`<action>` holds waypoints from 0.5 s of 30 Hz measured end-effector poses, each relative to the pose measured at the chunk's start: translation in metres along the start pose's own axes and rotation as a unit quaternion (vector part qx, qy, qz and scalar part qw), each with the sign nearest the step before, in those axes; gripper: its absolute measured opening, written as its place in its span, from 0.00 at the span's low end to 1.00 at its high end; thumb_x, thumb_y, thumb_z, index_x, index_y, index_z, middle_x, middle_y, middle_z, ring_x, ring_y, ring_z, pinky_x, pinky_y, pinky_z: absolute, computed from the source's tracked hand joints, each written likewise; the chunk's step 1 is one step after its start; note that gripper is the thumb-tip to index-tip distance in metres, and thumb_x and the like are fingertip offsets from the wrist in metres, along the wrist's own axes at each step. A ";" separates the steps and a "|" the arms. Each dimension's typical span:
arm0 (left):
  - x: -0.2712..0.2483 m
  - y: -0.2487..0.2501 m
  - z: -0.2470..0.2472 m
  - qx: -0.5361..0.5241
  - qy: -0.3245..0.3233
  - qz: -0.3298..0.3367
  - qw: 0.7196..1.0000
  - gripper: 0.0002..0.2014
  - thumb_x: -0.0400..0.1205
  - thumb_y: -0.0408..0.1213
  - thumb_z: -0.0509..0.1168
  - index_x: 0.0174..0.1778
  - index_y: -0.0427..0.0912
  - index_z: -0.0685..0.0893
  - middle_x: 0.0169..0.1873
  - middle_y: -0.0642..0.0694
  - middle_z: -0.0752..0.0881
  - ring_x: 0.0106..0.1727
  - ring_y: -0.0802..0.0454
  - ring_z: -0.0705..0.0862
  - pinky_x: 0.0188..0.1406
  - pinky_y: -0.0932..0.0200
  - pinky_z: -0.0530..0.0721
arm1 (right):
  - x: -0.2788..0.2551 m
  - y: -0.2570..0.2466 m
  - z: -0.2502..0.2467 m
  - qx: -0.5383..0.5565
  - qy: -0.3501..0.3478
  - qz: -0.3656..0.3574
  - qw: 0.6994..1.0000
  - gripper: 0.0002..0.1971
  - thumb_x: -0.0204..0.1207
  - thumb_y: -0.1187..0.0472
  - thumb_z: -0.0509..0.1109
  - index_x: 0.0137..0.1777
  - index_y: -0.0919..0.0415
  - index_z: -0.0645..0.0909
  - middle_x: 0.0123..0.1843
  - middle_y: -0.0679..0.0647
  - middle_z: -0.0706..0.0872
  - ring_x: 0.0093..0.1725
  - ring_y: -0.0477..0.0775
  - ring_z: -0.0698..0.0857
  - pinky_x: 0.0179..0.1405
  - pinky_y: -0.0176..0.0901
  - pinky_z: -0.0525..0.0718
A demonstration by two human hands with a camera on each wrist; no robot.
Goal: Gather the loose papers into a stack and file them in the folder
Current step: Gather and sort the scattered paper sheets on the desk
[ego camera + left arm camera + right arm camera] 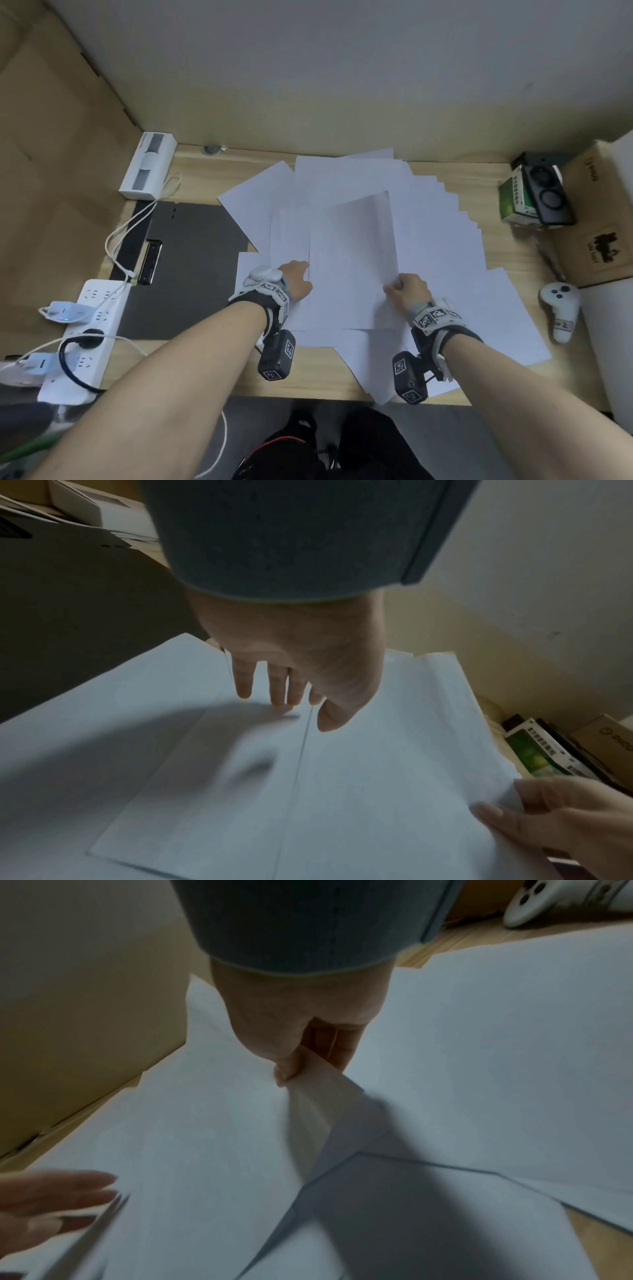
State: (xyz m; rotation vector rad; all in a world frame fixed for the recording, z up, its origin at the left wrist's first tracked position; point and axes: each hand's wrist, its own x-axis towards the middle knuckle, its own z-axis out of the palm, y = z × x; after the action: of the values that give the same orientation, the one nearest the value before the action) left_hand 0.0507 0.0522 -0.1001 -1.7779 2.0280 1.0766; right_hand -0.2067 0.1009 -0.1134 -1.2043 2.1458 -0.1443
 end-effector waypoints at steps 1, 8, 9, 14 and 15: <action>0.001 -0.002 -0.003 -0.016 -0.008 -0.009 1.000 0.22 0.83 0.37 0.57 0.74 0.40 0.70 0.70 0.41 0.76 0.66 0.41 0.78 0.61 0.53 0.76 | 0.000 0.002 -0.006 0.007 0.006 -0.002 1.000 0.16 0.74 0.57 0.72 0.29 0.55 0.70 0.40 0.58 0.83 0.43 0.62 0.82 0.40 0.43 0.73; 0.010 0.002 -0.012 -0.229 -0.006 -0.033 0.973 0.24 0.74 0.60 0.62 0.44 0.39 0.78 0.39 0.46 0.81 0.45 0.45 0.81 0.44 0.55 0.75 | -0.001 0.000 -0.028 0.089 -0.016 -0.034 0.995 0.19 0.75 0.62 0.72 0.29 0.56 0.65 0.29 0.52 0.72 0.36 0.55 0.74 0.36 0.46 0.71; 0.015 -0.002 -0.008 -0.283 -0.006 -0.042 0.958 0.23 0.75 0.60 0.66 0.40 0.39 0.77 0.37 0.46 0.81 0.41 0.46 0.80 0.41 0.57 0.75 | -0.002 -0.002 -0.027 0.098 -0.029 -0.040 0.994 0.19 0.75 0.62 0.72 0.29 0.57 0.66 0.29 0.53 0.72 0.34 0.54 0.73 0.35 0.45 0.71; 0.034 -0.018 0.000 -0.427 0.004 -0.094 0.899 0.29 0.66 0.51 0.78 0.55 0.32 0.83 0.51 0.40 0.88 0.53 0.41 0.88 0.59 0.47 0.85 | 0.004 -0.002 -0.011 0.109 -0.111 -0.079 0.985 0.15 0.73 0.59 0.74 0.32 0.58 0.71 0.29 0.53 0.74 0.32 0.52 0.72 0.34 0.44 0.70; 0.031 -0.018 -0.002 -0.427 0.004 -0.102 0.898 0.24 0.69 0.45 0.76 0.55 0.32 0.83 0.50 0.39 0.88 0.51 0.42 0.87 0.55 0.49 0.86 | 0.004 -0.004 -0.007 0.103 -0.125 -0.079 0.984 0.14 0.72 0.57 0.74 0.32 0.58 0.73 0.30 0.52 0.75 0.32 0.52 0.73 0.34 0.44 0.71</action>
State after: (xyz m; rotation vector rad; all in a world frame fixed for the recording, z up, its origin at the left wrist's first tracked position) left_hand 0.0605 0.0279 -0.1238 -2.2767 1.3761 2.0837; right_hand -0.2093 0.0934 -0.1083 -1.2020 1.7737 -0.2626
